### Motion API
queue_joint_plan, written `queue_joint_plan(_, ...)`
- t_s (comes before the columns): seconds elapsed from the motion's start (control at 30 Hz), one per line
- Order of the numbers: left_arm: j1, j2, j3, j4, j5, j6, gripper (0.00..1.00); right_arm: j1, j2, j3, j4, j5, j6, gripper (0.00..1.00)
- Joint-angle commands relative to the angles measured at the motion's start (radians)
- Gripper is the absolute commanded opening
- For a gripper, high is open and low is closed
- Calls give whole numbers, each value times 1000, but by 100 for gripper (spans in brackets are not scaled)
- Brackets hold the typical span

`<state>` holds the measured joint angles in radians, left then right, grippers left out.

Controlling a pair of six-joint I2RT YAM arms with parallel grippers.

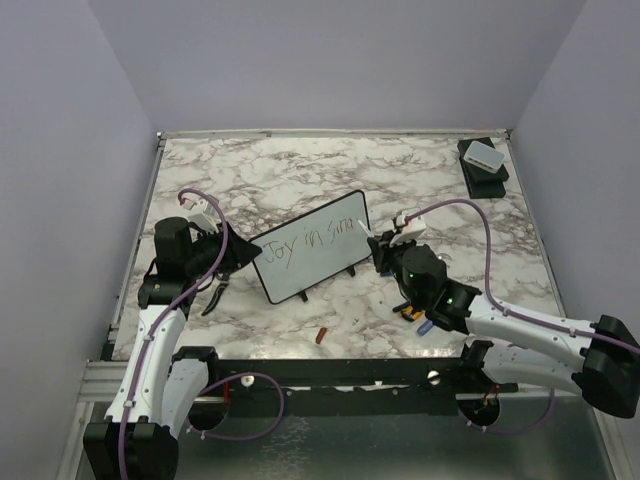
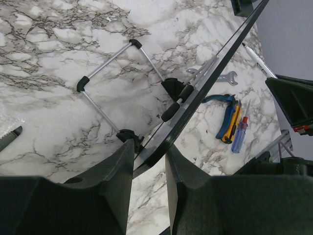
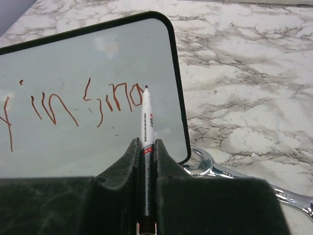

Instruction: Write a sentence on the whiteboard

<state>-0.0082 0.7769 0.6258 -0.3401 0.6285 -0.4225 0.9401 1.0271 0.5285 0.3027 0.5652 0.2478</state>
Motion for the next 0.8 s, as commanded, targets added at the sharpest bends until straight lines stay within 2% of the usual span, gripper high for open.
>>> queue_joint_plan(0.0, -1, -10, -9, -6, 0, 2, 33, -7, 41, 55, 67, 25, -72, 1)
queue_joint_plan(0.37, -1, -13, -10, -6, 0, 3, 33, -10, 104, 101, 139, 34, -139, 1)
queue_joint_plan(0.77, -1, -13, -9, -6, 0, 2, 33, -14, 105, 55, 86, 42, -67, 1)
